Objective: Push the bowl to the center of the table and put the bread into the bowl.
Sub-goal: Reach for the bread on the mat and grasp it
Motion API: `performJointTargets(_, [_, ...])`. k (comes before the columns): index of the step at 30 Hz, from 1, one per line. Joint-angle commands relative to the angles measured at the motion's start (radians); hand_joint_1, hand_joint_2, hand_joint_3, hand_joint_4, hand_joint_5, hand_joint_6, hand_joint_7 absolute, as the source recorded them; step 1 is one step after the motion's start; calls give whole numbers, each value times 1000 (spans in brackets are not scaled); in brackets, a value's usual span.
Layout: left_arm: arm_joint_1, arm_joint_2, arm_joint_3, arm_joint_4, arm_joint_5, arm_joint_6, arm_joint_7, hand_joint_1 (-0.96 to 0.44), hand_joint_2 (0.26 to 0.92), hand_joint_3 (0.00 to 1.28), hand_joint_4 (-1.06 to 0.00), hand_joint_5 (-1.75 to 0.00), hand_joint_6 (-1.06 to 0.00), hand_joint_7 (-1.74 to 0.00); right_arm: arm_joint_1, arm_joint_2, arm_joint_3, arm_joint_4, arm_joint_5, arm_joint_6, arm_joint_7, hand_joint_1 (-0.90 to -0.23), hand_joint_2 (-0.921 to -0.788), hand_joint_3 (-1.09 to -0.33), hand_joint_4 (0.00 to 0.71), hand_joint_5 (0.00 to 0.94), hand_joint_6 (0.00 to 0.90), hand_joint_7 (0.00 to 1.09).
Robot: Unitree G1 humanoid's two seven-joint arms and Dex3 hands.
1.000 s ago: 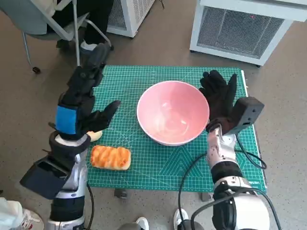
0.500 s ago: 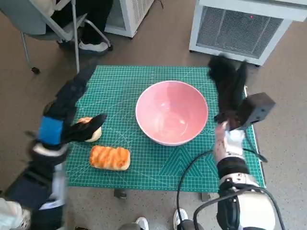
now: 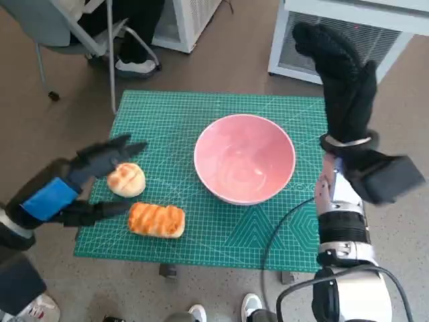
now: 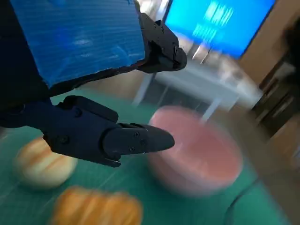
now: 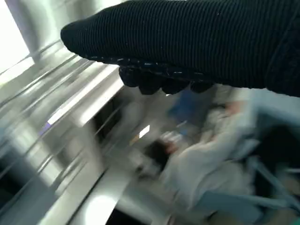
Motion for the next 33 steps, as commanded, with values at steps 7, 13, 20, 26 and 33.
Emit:
performJointTargets(7, [31, 16, -124, -67, 141, 131, -17, -505, 921, 73, -300, -3, -392, -26, 103, 0, 34, -181, 66, 77, 37, -576, -921, -791, 265, 42, -1, 646])
performJointTargets(13, [2, 8, -218, -34, 236, 162, -16, -503, 921, 57, -295, 0, -387, -22, 121, -3, 40, -212, 39, 76, 15, -566, -921, -787, 263, 44, -1, 665])
performJointTargets(20, [-61, -21, -325, 46, 322, 178, -14, -499, 914, 31, -298, -2, -388, -21, 122, -8, 44, -202, 34, 77, 6, -563, -921, -792, 261, 46, -1, 673])
performJointTargets(26, [-107, -61, -397, 140, 370, 175, -9, -452, 901, 12, -312, -7, -392, -23, 127, -7, 48, -204, 38, 84, 2, -556, -921, -799, 257, 47, -1, 673])
performJointTargets(33, [-126, -93, -447, 204, 409, 198, -14, -378, 891, 3, -331, -10, -403, -31, 132, -9, 53, -207, 40, 85, 1, -551, -921, -794, 254, 52, -1, 653])
